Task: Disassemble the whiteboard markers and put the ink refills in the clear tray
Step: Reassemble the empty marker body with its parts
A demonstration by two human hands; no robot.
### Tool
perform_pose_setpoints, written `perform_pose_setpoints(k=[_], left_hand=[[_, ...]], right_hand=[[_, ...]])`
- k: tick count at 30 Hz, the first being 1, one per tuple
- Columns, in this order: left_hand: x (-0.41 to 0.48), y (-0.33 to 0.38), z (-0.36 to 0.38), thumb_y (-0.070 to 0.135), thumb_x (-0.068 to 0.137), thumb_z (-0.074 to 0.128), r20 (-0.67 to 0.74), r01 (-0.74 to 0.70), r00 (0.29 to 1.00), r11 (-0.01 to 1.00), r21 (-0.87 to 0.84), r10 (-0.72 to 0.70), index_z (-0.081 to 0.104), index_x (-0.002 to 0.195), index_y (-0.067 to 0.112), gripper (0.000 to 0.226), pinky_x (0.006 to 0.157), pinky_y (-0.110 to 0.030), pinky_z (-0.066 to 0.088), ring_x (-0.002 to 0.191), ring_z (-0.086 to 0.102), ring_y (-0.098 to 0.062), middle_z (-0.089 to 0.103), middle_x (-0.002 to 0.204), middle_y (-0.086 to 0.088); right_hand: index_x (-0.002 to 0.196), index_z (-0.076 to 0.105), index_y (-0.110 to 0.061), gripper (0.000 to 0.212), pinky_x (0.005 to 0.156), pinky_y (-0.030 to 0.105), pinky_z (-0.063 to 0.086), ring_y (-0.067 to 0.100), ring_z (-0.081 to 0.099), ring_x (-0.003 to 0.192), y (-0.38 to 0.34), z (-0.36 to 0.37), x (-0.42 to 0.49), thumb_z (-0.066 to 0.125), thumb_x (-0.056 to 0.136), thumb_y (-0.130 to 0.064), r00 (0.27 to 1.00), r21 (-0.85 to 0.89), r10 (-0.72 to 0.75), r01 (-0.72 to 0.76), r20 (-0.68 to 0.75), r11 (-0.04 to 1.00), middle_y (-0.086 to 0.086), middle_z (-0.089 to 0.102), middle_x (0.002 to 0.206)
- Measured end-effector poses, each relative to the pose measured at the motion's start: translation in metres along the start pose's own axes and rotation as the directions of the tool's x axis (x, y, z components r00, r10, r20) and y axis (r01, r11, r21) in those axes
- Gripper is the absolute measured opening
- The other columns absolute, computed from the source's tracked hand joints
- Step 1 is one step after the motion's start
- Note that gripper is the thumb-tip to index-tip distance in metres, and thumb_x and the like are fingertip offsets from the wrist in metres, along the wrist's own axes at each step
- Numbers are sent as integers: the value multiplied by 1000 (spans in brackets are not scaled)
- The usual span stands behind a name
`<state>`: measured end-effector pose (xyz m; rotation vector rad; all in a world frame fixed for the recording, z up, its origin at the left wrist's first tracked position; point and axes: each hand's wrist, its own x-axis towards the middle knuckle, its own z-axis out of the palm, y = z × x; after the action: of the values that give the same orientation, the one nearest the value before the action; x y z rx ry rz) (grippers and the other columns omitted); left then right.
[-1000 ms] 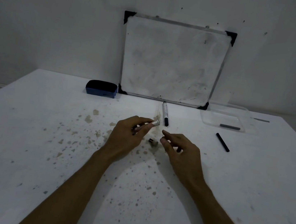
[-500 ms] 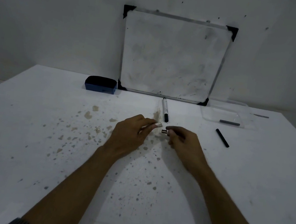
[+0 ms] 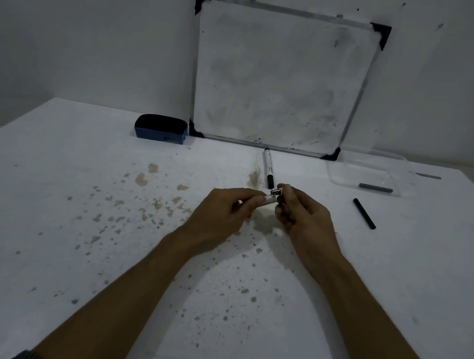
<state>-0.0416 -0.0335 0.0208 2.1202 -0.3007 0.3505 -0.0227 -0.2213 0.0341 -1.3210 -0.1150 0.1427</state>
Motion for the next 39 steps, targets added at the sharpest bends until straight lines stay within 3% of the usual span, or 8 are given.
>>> perform_pose_setpoints(k=[8, 13, 17, 19, 24, 28, 33, 39], left_hand=[[-2, 6, -1, 35, 106, 54, -4, 68, 998, 991, -114, -69, 74, 120, 28, 26, 52, -15, 43, 53, 49, -3, 62, 72, 7], [-2, 6, -1, 37, 105, 53, 5, 72, 997, 993, -90, -72, 72, 123, 30, 27, 53, -16, 47, 55, 52, -2, 63, 73, 9], [-1, 3, 1, 35, 106, 53, -9, 47, 999, 999, -4, -47, 73, 123, 28, 27, 55, -14, 47, 57, 56, -2, 64, 73, 13], [-1, 1, 2, 34, 106, 53, -10, 35, 999, 999, 10, -35, 73, 121, 27, 26, 56, -13, 46, 58, 56, -1, 63, 72, 14], [-3, 6, -2, 33, 107, 52, 1, 60, 998, 995, -79, -60, 76, 105, 21, 27, 52, -13, 39, 51, 49, -2, 57, 65, 13], [-6, 15, -5, 34, 108, 51, 37, 49, 998, 993, -112, -45, 62, 78, 43, 33, 52, -13, 39, 49, 48, -2, 56, 58, 19], [-6, 18, -6, 33, 108, 50, 54, 44, 998, 992, -118, -38, 61, 78, 44, 35, 53, -11, 39, 49, 50, 0, 55, 56, 22], [-6, 15, -7, 33, 108, 51, 54, 60, 997, 984, -169, -51, 64, 76, 42, 35, 52, -11, 40, 49, 51, 2, 56, 58, 17]], right_hand=[[109, 76, -17, 21, 89, 35, 52, 11, 66, 81, 0, 1, 1, 59, 100, -25, 1000, 44, 17, -17, 7, 999, 2, 72, 88], [114, 74, -17, 22, 87, 32, 55, 9, 67, 82, 2, 1, -1, 58, 101, -25, 1000, -49, -20, 20, 12, 999, 0, 72, 89], [120, 70, -15, 24, 77, 21, 57, 7, 71, 83, 1, 0, -3, 60, 101, -24, 970, -418, -239, 232, 37, 878, -1, 74, 101], [123, 70, -15, 26, 78, 20, 57, 9, 73, 85, 1, 2, -4, 62, 100, -24, 950, -494, -305, 300, 71, 816, 0, 74, 107], [125, 71, -18, 28, 83, 20, 57, 12, 74, 89, -7, -6, -5, 63, 99, -22, 963, -409, -251, 268, 97, 872, -1, 77, 107], [119, 74, -15, 27, 82, 21, 56, 14, 75, 89, -11, -11, -6, 67, 96, -25, 966, -396, -224, 258, 132, 881, 0, 79, 98], [117, 74, -13, 25, 80, 15, 53, 9, 73, 87, -11, -9, -8, 66, 96, -23, 953, -454, -258, 302, 156, 838, -2, 77, 94], [117, 74, -14, 23, 83, 19, 55, 15, 73, 90, -8, -8, -6, 67, 96, -22, 947, -458, -271, 322, 175, 829, 0, 76, 101]])
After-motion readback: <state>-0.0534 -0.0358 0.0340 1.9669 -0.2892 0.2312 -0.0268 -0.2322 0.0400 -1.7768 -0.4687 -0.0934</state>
